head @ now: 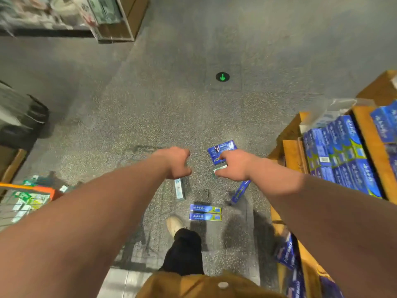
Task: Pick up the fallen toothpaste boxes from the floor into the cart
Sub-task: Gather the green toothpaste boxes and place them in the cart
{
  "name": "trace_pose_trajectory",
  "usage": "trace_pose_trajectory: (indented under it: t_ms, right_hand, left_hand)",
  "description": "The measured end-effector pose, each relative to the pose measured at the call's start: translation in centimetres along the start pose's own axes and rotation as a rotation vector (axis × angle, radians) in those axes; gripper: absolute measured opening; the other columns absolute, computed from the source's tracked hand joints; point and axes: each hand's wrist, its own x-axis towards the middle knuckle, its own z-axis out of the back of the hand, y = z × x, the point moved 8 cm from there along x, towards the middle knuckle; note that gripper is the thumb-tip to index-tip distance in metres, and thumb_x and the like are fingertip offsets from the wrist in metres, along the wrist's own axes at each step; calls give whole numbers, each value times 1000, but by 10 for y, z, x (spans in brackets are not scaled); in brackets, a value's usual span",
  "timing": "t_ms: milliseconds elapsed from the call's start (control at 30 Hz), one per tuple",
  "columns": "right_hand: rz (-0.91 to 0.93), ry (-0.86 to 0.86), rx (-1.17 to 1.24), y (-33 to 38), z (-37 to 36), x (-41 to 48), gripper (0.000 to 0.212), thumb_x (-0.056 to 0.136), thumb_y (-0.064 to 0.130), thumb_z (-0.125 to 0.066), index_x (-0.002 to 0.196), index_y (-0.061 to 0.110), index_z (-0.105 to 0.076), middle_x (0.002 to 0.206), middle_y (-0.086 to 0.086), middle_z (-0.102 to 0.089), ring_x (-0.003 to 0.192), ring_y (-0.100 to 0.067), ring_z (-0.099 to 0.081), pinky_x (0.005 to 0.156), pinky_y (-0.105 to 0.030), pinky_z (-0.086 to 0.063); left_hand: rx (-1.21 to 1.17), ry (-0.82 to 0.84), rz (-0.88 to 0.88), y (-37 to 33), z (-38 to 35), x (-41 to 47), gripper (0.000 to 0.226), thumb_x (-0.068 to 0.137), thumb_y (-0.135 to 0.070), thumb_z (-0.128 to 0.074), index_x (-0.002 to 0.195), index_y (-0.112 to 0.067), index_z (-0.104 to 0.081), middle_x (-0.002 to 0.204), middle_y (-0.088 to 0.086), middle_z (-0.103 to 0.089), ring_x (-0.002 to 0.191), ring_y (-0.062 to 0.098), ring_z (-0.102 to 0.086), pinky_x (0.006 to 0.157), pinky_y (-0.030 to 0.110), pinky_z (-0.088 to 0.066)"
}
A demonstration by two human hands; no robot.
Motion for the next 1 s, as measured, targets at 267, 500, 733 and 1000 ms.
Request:
trace_pose_trajectory:
  t_ms: [267, 500, 733, 1000]
  right_hand:
    - [-75, 44, -37, -34, 8, 186, 58, 98, 46, -55, 146, 15, -45, 143, -12, -53, 130, -30, -50, 98, -33, -42]
    - [-49, 203, -144, -125, -76, 361, 45, 94, 42, -58, 132, 18, -52, 128, -9, -61, 114, -30, -59, 92, -37, -51]
    - [3, 306, -205, -263, -187, 486, 15, 88, 25, -61, 102, 26, -57, 90, 2, -61, 87, -25, -65, 74, -39, -58]
    - [25, 299, -341, -346, -301, 587, 63, 84, 24, -73, 138, 13, -42, 121, -10, -54, 108, -31, -55, 86, -48, -55]
  left_hand:
    - [-131, 57, 63, 69, -35, 171, 43, 97, -49, -52, 120, -13, -55, 99, 5, -60, 93, 25, -62, 84, 40, -56]
    - [-211, 121, 119, 53, -132, 337, 42, 98, -54, -57, 115, -16, -50, 101, 0, -60, 89, 24, -65, 61, 35, -54]
    - [-312, 161, 179, 1, -268, 497, 46, 89, -55, -63, 119, -21, -52, 118, 4, -58, 100, 28, -59, 75, 38, -48]
    - [-234, 158, 116, -47, -400, 623, 78, 87, -54, -68, 146, -13, -37, 144, 10, -45, 130, 32, -46, 105, 55, -42]
